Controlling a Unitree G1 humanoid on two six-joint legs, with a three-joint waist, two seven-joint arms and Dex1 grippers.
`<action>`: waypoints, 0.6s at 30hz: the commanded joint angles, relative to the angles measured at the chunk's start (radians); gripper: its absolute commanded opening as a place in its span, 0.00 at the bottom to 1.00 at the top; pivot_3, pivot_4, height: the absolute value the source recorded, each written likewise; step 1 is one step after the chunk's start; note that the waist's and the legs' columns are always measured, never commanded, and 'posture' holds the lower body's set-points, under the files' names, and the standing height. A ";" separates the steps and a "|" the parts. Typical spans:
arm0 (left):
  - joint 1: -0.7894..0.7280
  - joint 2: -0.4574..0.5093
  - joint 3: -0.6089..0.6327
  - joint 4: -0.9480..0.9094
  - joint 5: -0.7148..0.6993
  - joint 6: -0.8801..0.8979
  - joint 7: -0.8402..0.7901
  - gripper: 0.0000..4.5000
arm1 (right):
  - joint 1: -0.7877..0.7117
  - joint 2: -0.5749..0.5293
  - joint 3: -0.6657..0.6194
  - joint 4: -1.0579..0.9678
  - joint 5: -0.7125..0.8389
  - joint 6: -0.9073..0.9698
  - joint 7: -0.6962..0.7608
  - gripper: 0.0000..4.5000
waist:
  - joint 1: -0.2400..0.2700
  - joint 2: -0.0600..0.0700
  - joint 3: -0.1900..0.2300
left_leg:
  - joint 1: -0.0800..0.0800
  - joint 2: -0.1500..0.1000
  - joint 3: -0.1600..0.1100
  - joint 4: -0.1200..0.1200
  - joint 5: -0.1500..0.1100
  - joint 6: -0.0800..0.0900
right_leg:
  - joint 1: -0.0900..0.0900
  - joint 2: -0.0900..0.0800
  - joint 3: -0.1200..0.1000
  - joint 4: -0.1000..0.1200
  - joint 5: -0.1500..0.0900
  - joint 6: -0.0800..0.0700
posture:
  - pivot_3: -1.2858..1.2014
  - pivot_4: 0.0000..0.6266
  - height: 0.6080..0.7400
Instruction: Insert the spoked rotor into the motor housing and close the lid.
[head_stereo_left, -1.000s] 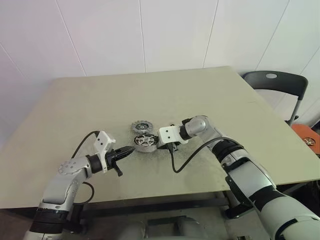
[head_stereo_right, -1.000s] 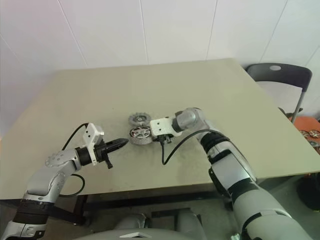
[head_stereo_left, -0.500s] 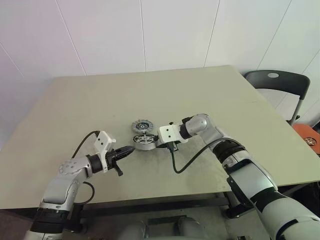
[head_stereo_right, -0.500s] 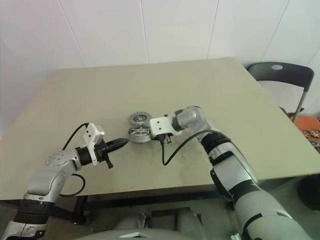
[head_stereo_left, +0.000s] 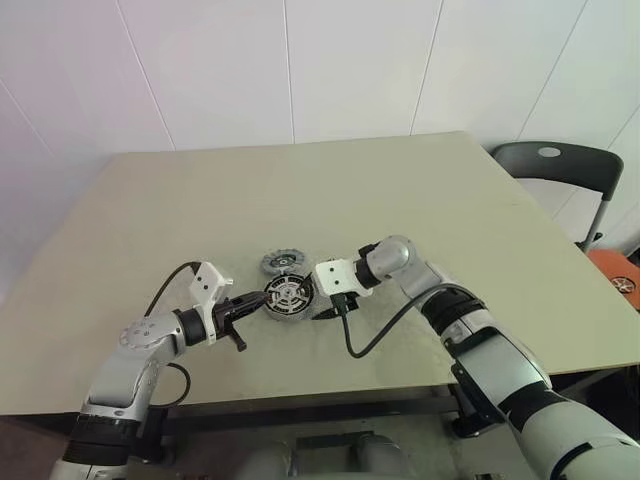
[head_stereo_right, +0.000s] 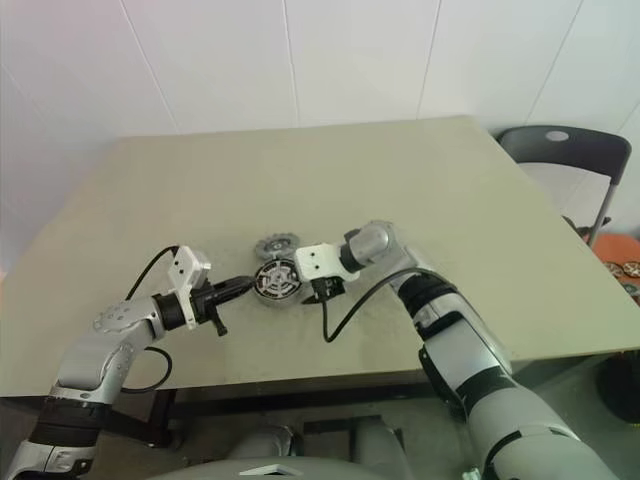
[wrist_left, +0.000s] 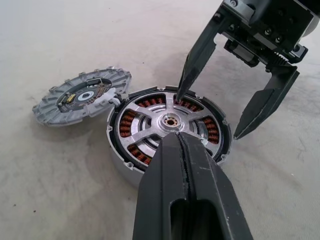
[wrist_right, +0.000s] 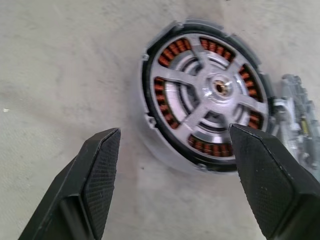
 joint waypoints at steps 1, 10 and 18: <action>-0.022 -0.003 -0.001 -0.008 0.008 -0.021 0.004 0.00 | -0.060 0.001 -0.008 0.010 -0.004 -0.014 -0.010 0.81 | 0.000 0.000 0.000 | 0.000 0.000 0.000 0.000 0.000 0.000 | 0.000 0.000 0.000 0.000 0.000 0.000 | 0.52 0.00 1.00; -0.016 -0.009 0.002 -0.011 0.014 -0.028 0.016 0.00 | -0.056 0.022 0.020 0.078 -0.042 -0.046 -0.029 0.39 | -0.003 0.000 0.000 | 0.000 0.000 0.000 0.000 0.000 0.000 | 0.000 0.000 0.000 0.001 0.000 0.000 | 0.52 0.00 1.00; -0.019 -0.012 0.000 -0.005 0.021 -0.029 0.016 0.00 | -0.037 0.016 0.030 0.056 -0.047 -0.063 -0.029 0.01 | 0.005 0.000 0.000 | 0.001 0.000 0.000 0.001 0.000 0.000 | 0.001 0.000 0.000 0.001 -0.001 -0.001 | 0.52 0.00 1.00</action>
